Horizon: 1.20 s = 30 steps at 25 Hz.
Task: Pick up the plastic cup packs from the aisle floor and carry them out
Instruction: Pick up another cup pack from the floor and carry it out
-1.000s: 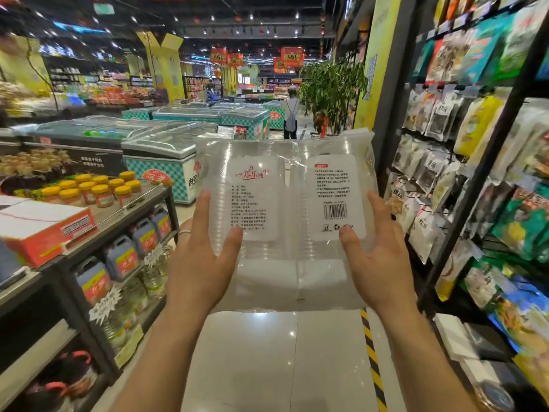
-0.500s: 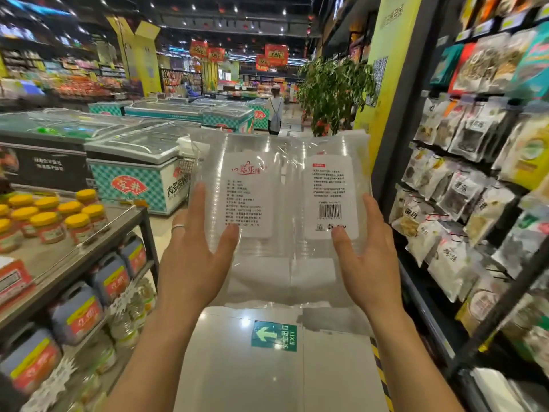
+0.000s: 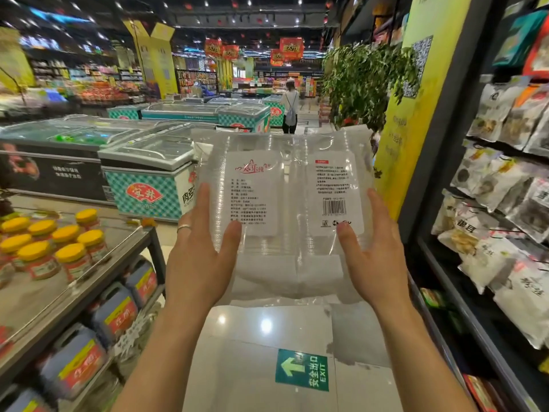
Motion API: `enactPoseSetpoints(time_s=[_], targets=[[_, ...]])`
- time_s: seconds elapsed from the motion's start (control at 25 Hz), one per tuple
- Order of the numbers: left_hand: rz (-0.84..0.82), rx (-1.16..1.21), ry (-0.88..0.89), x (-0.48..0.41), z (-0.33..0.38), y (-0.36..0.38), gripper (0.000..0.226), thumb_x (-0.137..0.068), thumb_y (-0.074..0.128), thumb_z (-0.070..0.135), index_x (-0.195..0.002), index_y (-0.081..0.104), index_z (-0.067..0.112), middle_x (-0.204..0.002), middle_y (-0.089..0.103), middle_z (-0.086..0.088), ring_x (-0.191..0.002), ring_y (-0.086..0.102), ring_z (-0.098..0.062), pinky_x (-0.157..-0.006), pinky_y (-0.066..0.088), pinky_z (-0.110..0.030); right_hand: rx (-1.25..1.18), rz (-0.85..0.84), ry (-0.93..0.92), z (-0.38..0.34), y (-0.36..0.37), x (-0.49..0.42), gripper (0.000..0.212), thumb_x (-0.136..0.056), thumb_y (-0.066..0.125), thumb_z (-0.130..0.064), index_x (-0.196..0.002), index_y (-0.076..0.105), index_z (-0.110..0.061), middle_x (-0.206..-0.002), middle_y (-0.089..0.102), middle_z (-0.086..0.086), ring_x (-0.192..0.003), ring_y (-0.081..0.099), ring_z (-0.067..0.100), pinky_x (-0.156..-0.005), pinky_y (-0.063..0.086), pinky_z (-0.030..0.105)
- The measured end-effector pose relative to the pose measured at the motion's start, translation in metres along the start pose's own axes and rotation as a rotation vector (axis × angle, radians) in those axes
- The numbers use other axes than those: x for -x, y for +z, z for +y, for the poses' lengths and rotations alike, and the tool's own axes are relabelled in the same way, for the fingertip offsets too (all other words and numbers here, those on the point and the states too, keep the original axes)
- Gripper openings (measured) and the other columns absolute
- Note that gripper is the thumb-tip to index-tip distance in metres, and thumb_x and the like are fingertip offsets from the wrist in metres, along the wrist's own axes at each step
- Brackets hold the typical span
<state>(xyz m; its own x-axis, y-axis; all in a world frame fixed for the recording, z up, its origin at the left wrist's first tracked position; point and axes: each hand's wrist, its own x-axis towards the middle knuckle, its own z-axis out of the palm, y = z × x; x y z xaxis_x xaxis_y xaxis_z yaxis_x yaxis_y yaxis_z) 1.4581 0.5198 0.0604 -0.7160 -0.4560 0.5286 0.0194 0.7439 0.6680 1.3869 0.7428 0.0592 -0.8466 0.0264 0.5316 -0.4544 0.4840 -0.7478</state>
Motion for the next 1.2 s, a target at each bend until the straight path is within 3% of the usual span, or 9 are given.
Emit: enactPoseSetpoints(time_s=[0.08, 0.24, 0.36, 0.56, 0.92, 1.08, 1.2], targets=[[0.024, -0.017, -0.007, -0.039, -0.013, 0.027, 0.070, -0.096, 0.041, 0.054, -0.153, 0.001, 0.047, -0.158, 0.028, -0.003, -0.133, 0.042, -0.027, -0.095, 0.040, -0.041, -0.004, -0.013, -0.023, 0.018, 0.030, -0.042, 0.068, -0.095, 0.057, -0.034, -0.153, 0.023, -0.030, -0.148, 0.037, -0.001, -0.112, 0.028, -0.012, -0.094, 0.017, 0.008], [0.053, -0.054, -0.020, -0.133, -0.038, 0.091, 0.069, -0.095, 0.038, 0.058, -0.152, -0.002, 0.050, -0.156, 0.033, -0.006, -0.135, 0.041, -0.029, -0.100, 0.040, -0.045, -0.037, -0.055, -0.026, 0.054, 0.088, -0.145, 0.068, -0.095, 0.056, -0.037, -0.153, 0.022, -0.034, -0.150, 0.037, -0.003, -0.107, 0.025, -0.016, -0.095, 0.023, 0.018], [0.079, -0.067, -0.026, -0.203, -0.049, 0.134, 0.070, -0.095, 0.039, 0.058, -0.152, -0.002, 0.050, -0.155, 0.035, -0.005, -0.134, 0.043, -0.028, -0.103, 0.039, -0.046, -0.071, -0.076, -0.032, 0.079, 0.127, -0.221, 0.067, -0.095, 0.056, -0.038, -0.152, 0.021, -0.038, -0.149, 0.037, -0.003, -0.117, 0.031, -0.006, -0.096, 0.026, 0.022], [0.123, -0.114, -0.048, -0.304, -0.066, 0.198, 0.071, -0.099, 0.044, 0.048, -0.155, 0.000, 0.042, -0.158, 0.027, 0.002, -0.141, 0.031, -0.021, -0.108, 0.032, -0.043, -0.101, -0.150, -0.021, 0.114, 0.190, -0.330, 0.066, -0.096, 0.055, -0.038, -0.152, 0.020, -0.042, -0.150, 0.033, -0.003, -0.114, 0.028, -0.003, -0.097, 0.025, 0.024], [0.133, -0.095, -0.035, -0.457, -0.146, 0.273, 0.070, -0.098, 0.042, 0.052, -0.154, 0.002, 0.042, -0.157, 0.029, -0.001, -0.136, 0.035, -0.023, -0.101, 0.035, -0.042, -0.089, -0.103, -0.030, 0.149, 0.315, -0.459, 0.068, -0.091, 0.051, -0.050, -0.151, 0.021, -0.044, -0.142, 0.039, -0.004, -0.107, 0.030, -0.006, -0.091, 0.028, 0.026], [0.120, -0.045, -0.033, -0.544, -0.200, 0.293, 0.072, -0.094, 0.039, 0.058, -0.154, 0.001, 0.045, -0.155, 0.032, -0.001, -0.131, 0.039, -0.022, -0.093, 0.033, -0.035, -0.066, -0.087, -0.031, 0.146, 0.394, -0.519, 0.066, -0.095, 0.054, -0.044, -0.152, 0.021, -0.042, -0.139, 0.040, -0.002, -0.106, 0.036, 0.001, -0.090, 0.030, 0.026], [0.127, 0.003, -0.015, -0.621, -0.241, 0.299, 0.073, -0.090, 0.038, 0.059, -0.153, 0.002, 0.048, -0.155, 0.032, 0.001, -0.131, 0.038, -0.022, -0.094, 0.033, -0.036, -0.065, -0.045, -0.042, 0.134, 0.461, -0.569, 0.066, -0.094, 0.055, -0.045, -0.152, 0.023, -0.042, -0.141, 0.040, -0.002, -0.107, 0.035, -0.002, -0.091, 0.031, 0.026]])
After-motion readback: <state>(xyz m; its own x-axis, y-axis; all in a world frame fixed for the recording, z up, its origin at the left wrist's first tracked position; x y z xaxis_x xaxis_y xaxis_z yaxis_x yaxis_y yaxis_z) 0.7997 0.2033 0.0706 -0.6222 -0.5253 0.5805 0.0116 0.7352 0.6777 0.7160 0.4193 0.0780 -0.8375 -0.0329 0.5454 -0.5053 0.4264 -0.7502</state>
